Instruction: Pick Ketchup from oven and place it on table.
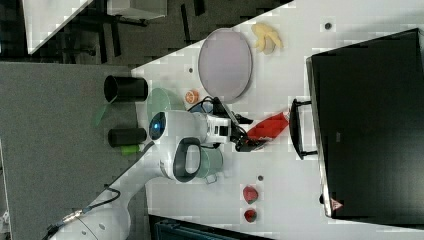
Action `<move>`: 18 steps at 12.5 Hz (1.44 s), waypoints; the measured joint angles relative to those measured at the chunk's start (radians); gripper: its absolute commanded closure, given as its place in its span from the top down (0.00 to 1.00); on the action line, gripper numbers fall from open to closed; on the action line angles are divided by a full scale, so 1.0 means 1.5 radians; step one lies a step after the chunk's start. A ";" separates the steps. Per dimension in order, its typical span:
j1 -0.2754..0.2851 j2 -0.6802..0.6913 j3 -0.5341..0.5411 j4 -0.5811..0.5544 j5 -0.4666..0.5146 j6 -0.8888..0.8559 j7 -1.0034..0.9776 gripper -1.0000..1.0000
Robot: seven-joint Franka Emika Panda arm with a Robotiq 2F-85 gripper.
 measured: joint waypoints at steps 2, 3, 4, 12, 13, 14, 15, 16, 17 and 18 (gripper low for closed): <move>0.000 -0.021 0.011 -0.001 -0.018 0.000 0.000 1.00; 0.001 -0.042 0.009 0.001 -0.023 -0.018 0.008 1.00; 0.006 -0.067 -0.002 0.014 -0.023 -0.062 0.017 1.00; 0.000 -0.322 0.002 0.356 -0.041 -0.475 0.086 1.00; -0.002 -0.332 0.000 0.360 -0.040 -0.526 0.086 1.00; -0.001 -0.333 -0.002 0.364 -0.041 -0.552 0.086 1.00; 0.000 -0.323 -0.004 0.378 -0.064 -0.603 0.086 1.00; -0.003 -0.315 -0.002 0.378 -0.064 -0.620 0.086 1.00; -0.004 -0.309 0.002 0.378 -0.066 -0.620 0.086 1.00; -0.009 -0.306 0.012 0.376 -0.078 -0.613 0.086 1.00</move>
